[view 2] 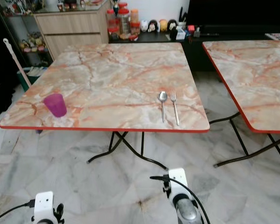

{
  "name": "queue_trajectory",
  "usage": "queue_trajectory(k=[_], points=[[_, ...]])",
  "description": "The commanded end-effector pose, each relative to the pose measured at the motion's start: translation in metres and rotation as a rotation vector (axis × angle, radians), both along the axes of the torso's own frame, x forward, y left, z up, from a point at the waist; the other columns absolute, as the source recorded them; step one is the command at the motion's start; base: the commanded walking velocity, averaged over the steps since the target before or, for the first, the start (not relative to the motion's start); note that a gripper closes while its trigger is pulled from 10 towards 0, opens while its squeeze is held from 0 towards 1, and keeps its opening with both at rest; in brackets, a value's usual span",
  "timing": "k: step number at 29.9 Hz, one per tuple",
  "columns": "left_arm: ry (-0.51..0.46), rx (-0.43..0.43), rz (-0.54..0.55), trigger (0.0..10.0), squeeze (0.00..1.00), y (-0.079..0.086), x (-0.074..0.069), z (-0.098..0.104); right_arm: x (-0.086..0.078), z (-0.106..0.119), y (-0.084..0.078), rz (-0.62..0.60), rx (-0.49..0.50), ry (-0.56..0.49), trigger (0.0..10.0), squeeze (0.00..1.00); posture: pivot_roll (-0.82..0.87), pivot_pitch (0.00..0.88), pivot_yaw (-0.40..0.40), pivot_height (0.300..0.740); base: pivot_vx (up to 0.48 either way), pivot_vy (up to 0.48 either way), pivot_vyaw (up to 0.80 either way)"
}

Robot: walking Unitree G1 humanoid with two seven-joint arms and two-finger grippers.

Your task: Setting the table

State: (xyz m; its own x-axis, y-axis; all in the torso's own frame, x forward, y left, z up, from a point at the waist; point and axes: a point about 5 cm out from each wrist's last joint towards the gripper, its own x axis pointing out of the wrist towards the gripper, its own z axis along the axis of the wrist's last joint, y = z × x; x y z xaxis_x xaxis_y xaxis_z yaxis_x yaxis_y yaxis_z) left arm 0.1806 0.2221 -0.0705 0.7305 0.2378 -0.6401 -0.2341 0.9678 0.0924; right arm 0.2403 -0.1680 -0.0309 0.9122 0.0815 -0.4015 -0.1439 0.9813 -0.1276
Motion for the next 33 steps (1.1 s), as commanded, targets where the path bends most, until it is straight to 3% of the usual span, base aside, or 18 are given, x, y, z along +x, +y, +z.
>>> queue_trajectory(k=[1,2,6,7,13,23,27,33], points=[[0.001,0.001,0.011,10.0,0.0,0.002,0.0,0.0,0.022,0.028,0.009,0.038,0.027,-0.171,10.0,0.0,-0.02,0.0,0.038,0.732,0.0,0.0,0.0],[0.001,0.001,0.011,10.0,0.0,0.002,0.0,0.0,0.022,0.028,0.009,0.038,0.027,-0.171,10.0,0.0,-0.02,0.0,0.038,0.732,0.0,0.0,0.0],[0.003,-0.005,0.009,10.0,0.0,-0.001,0.001,0.0,0.045,0.061,0.026,0.081,0.07,-0.332,10.0,0.0,-0.03,0.0,0.033,0.732,0.0,0.0,0.0],[0.0,-0.01,0.005,10.0,0.0,-0.004,0.003,0.0,0.059,0.08,0.04,0.111,0.1,-0.398,10.0,0.0,-0.04,0.0,0.033,0.732,0.0,0.0,0.0],[-0.014,-0.017,-0.007,10.0,0.0,-0.007,0.005,0.001,0.083,0.117,0.068,0.159,0.17,-0.508,10.0,0.0,-0.03,0.0,0.02,0.732,0.088,0.0,0.0],[-0.014,-0.008,-0.006,10.0,0.0,-0.003,0.004,0.002,0.085,0.119,0.082,0.174,0.233,-0.465,10.0,0.0,-0.01,0.0,0.017,0.732,0.31,0.0,-0.04],[-0.018,-0.008,-0.001,10.0,0.0,-0.002,0.005,0.002,0.086,0.121,0.08,0.157,0.244,-0.474,10.0,0.0,-0.01,0.0,0.016,0.732,0.327,0.0,-0.68],[-0.021,-0.011,0.003,10.0,0.0,-0.003,0.007,0.003,0.087,0.122,0.079,0.151,0.24,-0.477,10.0,0.0,-0.01,0.0,0.019,0.732,0.328,0.0,0.0]])
